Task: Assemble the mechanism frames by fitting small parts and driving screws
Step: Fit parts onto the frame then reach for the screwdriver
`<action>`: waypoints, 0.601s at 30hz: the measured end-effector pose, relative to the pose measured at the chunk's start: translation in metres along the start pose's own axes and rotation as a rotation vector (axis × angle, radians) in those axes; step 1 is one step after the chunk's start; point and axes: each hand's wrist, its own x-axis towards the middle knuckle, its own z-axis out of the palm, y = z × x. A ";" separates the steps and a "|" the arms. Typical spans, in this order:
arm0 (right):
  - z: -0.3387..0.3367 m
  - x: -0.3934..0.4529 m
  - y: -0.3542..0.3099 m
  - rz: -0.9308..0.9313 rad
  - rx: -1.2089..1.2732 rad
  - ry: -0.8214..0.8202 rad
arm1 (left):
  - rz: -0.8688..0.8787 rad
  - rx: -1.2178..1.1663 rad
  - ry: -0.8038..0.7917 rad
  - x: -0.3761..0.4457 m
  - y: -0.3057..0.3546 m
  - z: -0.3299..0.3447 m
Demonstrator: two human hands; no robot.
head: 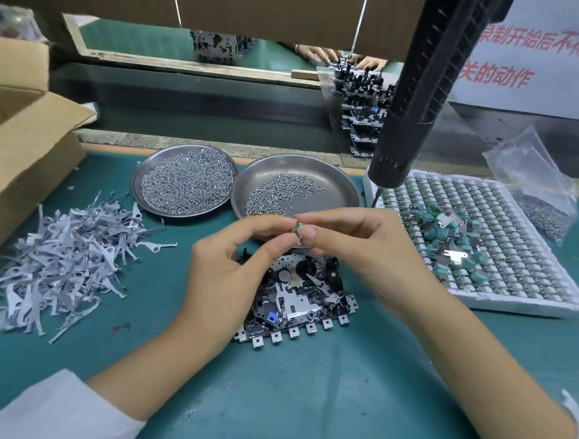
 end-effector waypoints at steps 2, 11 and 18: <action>-0.001 0.000 0.001 -0.022 -0.010 -0.008 | 0.008 -0.002 -0.016 0.000 0.001 0.000; -0.003 -0.001 0.001 -0.082 -0.075 -0.083 | 0.081 0.152 0.009 0.000 0.004 -0.001; -0.004 -0.003 -0.003 -0.111 -0.173 -0.106 | 0.039 0.126 0.011 0.001 0.000 -0.003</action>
